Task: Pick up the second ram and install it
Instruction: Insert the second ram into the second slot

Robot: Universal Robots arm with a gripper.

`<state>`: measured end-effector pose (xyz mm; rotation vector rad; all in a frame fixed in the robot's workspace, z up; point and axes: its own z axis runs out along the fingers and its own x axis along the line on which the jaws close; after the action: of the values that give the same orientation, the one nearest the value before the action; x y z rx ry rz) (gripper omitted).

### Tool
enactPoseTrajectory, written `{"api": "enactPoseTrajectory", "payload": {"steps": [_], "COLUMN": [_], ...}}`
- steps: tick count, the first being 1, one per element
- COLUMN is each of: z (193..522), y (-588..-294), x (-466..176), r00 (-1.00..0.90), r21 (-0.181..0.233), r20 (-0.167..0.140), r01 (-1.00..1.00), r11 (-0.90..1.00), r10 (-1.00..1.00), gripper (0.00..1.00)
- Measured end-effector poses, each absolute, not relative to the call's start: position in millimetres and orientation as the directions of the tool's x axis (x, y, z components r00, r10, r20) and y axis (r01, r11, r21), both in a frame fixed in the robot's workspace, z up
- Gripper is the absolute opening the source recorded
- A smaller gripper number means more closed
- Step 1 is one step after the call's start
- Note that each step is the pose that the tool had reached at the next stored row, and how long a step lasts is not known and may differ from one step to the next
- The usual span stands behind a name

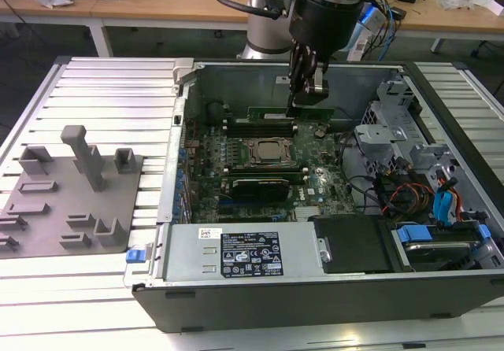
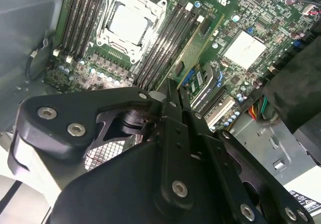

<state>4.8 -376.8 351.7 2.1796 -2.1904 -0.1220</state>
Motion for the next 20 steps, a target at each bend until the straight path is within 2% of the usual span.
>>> {"api": "enactPoseTrajectory", "payload": {"steps": [4,8,20], "z": [352,346,325], "y": [-377,-389,-392], "x": [5,1,0], "r00": [-0.006,-0.006,-0.006], "r21": [0.090,0.090,0.091], "r20": [-0.021,-0.065,-0.066], "r01": [-0.996,-0.996,-0.996], "r11": [0.004,0.000,0.000], "r10": [-1.000,-0.998,-0.998], "gripper": [0.13,0.13,0.13]}}
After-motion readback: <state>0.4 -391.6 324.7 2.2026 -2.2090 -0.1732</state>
